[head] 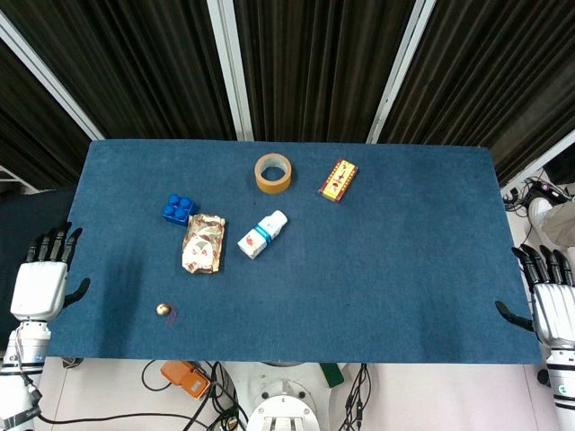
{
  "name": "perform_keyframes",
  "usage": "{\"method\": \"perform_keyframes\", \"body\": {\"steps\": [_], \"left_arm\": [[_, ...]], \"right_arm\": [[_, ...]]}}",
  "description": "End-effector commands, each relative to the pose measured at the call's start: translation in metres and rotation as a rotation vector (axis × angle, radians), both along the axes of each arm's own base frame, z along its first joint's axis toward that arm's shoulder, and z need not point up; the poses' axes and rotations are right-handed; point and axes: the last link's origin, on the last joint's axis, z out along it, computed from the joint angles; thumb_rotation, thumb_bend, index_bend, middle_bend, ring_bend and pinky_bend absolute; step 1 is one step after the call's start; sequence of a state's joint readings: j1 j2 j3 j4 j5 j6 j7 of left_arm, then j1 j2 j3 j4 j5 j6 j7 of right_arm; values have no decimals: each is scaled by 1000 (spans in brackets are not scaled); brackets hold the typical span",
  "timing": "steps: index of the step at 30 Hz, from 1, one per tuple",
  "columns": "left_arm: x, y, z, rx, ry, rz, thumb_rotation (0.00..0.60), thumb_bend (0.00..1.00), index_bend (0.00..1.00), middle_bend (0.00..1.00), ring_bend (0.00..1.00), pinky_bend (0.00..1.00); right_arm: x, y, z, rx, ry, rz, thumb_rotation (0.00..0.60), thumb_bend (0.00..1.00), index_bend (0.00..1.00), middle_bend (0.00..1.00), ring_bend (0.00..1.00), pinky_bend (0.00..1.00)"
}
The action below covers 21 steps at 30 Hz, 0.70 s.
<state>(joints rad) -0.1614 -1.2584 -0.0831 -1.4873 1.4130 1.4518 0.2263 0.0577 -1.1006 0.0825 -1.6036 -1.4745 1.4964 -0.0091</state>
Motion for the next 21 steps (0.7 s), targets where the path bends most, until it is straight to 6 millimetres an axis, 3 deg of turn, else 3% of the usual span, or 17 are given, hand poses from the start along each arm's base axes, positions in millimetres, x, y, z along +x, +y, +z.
{"method": "perform_keyframes", "body": {"steps": [1, 8, 13, 21], "left_arm": [[-1, 0, 0, 1, 0, 0, 600, 226, 53, 0, 0, 111], [1, 1, -3, -49, -99, -8, 600, 226, 53, 0, 0, 111], [-1, -6, -18, -185, -249, -6, 600, 226, 53, 0, 0, 111], [-11, -15, -35, -328, -263, 33, 600, 222, 53, 0, 0, 111]], "right_arm": [[0, -1, -1, 2, 2, 1, 600, 304, 180, 157, 59, 0], [0, 0, -1, 5, 5, -4, 600, 304, 180, 157, 59, 0], [-2, 4, 1, -3, -26, -26, 600, 305, 180, 157, 59, 0], [-2, 3, 1, 2, -34, -33, 600, 305, 180, 157, 59, 0]]}}
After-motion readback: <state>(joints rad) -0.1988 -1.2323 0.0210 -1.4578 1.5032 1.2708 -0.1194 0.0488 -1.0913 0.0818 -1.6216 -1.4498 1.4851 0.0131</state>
